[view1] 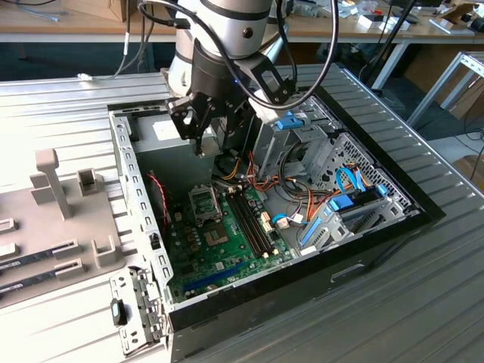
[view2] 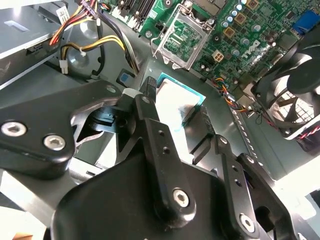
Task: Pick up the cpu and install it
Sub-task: 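Pick up the cpu and move it towards the insertion slot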
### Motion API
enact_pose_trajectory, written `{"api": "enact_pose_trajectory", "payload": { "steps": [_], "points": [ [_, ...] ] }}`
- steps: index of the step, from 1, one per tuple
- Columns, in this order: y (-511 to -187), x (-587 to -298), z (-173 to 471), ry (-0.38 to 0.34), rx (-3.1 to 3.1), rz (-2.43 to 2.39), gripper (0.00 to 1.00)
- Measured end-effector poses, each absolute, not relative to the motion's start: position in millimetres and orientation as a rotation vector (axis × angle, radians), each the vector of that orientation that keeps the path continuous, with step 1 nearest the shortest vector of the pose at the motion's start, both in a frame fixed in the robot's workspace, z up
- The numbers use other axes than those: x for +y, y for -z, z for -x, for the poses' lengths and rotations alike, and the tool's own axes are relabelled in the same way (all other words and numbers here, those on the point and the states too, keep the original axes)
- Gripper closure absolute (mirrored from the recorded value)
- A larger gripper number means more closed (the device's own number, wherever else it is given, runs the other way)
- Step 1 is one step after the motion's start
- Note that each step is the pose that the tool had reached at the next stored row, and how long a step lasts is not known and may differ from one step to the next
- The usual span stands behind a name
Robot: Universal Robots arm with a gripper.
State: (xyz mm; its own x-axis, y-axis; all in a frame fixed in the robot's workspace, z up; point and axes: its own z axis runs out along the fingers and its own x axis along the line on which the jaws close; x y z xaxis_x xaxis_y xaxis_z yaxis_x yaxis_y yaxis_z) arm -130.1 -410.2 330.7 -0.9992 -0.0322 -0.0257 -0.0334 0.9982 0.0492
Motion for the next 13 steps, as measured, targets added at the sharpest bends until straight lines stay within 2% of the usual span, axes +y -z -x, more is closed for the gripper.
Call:
{"api": "enact_pose_trajectory", "payload": {
  "steps": [8, 11, 13],
  "points": [
    [-339, -415, 130, -0.074, 3.116, 0.053, 0.53],
    [-338, -420, 130, -0.040, 3.117, 0.054, 0.53],
    [-339, -423, 130, 0.024, 3.118, 0.054, 0.53]
  ]
}}
